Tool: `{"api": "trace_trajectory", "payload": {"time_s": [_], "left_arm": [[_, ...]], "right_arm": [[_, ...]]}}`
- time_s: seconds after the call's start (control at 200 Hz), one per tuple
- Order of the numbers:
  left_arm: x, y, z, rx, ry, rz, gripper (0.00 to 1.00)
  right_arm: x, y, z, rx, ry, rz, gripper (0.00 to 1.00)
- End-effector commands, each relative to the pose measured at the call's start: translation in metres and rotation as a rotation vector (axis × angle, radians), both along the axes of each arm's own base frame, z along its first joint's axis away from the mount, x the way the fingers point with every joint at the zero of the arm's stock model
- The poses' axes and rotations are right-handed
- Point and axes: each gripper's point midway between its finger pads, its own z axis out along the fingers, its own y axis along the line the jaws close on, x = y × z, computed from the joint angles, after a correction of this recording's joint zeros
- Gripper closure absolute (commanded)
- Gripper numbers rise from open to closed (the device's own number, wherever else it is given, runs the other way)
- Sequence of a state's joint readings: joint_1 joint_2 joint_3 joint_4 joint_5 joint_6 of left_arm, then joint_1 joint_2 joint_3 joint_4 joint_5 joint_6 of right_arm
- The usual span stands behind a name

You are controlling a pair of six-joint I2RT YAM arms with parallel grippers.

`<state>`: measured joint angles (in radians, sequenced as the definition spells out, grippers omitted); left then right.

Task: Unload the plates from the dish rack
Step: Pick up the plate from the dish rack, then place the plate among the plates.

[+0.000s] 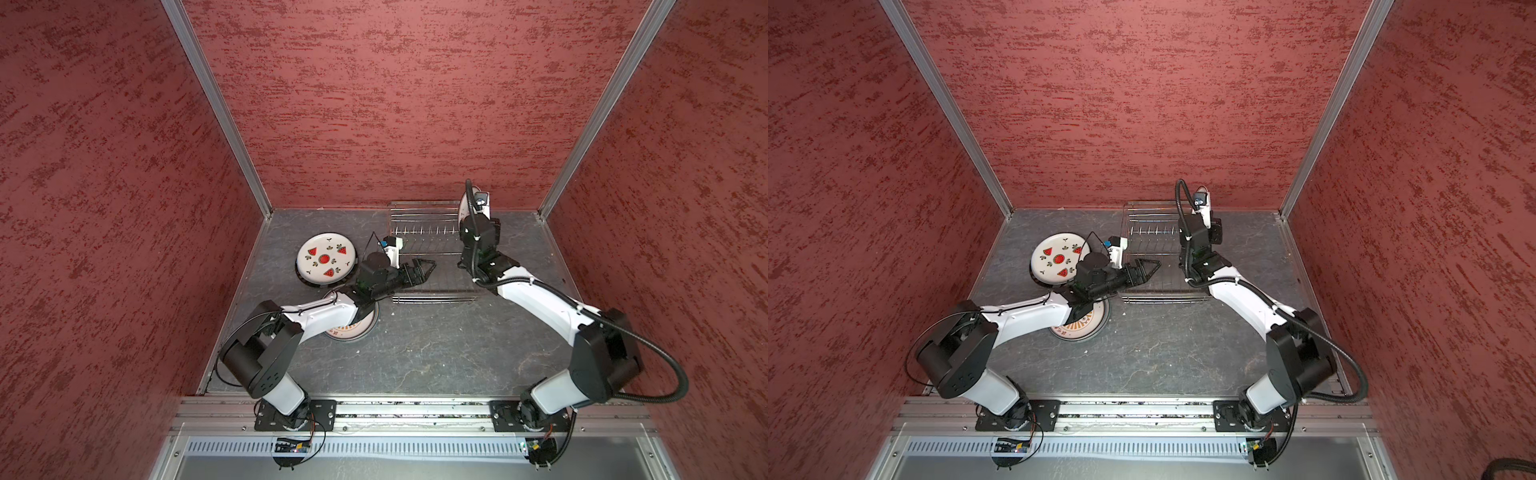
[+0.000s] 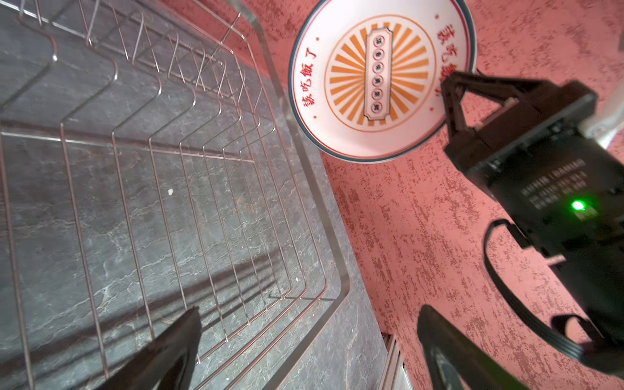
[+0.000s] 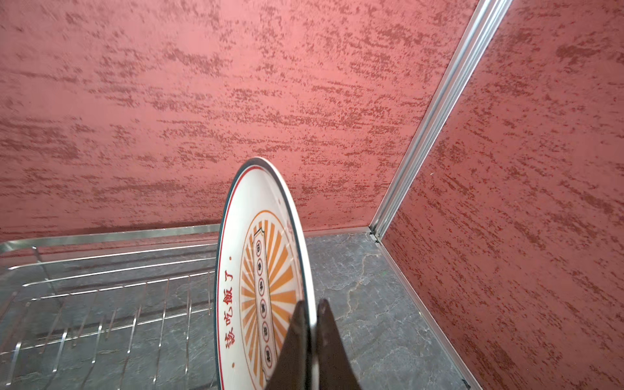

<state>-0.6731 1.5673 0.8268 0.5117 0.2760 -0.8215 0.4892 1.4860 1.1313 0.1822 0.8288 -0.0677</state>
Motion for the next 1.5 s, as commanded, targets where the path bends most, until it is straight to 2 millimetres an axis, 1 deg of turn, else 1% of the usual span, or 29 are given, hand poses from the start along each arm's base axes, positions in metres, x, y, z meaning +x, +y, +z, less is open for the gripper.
{"api": "trace_trajectory", "payload": {"time_s": [0.0, 0.075, 0.17, 0.256, 0.416, 0.511, 0.651, 0.772, 0.902, 1.007, 1.107, 1.198, 1.393, 1.448, 1.493], "left_arm": [[-0.004, 0.01, 0.02, -0.051, -0.085, 0.012, 0.0], [-0.01, 0.018, 0.028, -0.09, -0.12, 0.014, 0.01], [-0.02, 0.026, 0.04, -0.113, -0.179, -0.006, 0.01], [-0.027, 0.03, 0.043, -0.112, -0.191, -0.015, 0.01], [-0.035, 0.042, 0.049, -0.119, -0.219, 0.012, 0.01], [-0.038, 0.047, 0.051, -0.121, -0.228, 0.029, 0.01], [-0.043, 0.051, 0.056, -0.148, -0.248, 0.032, 0.0], [-0.047, 0.052, 0.059, -0.161, -0.248, 0.026, 0.01], [-0.054, 0.05, 0.067, -0.179, -0.271, -0.004, 0.08], [-0.056, 0.051, 0.07, -0.171, -0.286, 0.004, 0.15], [-0.056, 0.051, 0.072, -0.156, -0.291, 0.021, 0.38], [-0.056, 0.051, 0.071, -0.144, -0.282, 0.035, 0.5], [-0.054, 0.048, 0.067, -0.128, -0.26, 0.048, 0.7], [-0.052, 0.047, 0.065, -0.12, -0.247, 0.048, 0.73], [-0.051, 0.045, 0.063, -0.112, -0.235, 0.05, 0.74]], "right_arm": [[-0.018, 0.011, 0.034, 0.149, -0.096, 0.132, 1.0], [-0.027, 0.022, 0.035, 0.219, -0.094, 0.245, 1.0], [-0.039, 0.029, 0.038, 0.314, -0.1, 0.364, 1.0], [-0.051, 0.037, 0.039, 0.399, -0.103, 0.476, 1.0], [-0.08, 0.05, 0.044, 0.536, -0.121, 0.67, 1.0], [-0.098, 0.053, 0.048, 0.615, -0.138, 0.77, 1.0], [-0.123, 0.057, 0.048, 0.703, -0.148, 0.899, 1.0], [-0.136, 0.06, 0.047, 0.765, -0.148, 0.979, 1.0], [-0.141, 0.062, 0.037, 0.81, -0.13, 1.011, 1.0], [-0.144, 0.069, 0.03, 0.834, -0.105, 1.052, 1.0], [-0.149, 0.073, 0.026, 0.854, -0.093, 1.092, 1.0], [-0.15, 0.071, 0.021, 0.852, -0.098, 1.078, 1.0], [-0.149, 0.072, 0.012, 0.857, -0.082, 1.076, 1.0], [-0.149, 0.072, 0.011, 0.858, -0.08, 1.079, 1.0], [-0.149, 0.073, 0.009, 0.859, -0.075, 1.084, 1.0]]}}
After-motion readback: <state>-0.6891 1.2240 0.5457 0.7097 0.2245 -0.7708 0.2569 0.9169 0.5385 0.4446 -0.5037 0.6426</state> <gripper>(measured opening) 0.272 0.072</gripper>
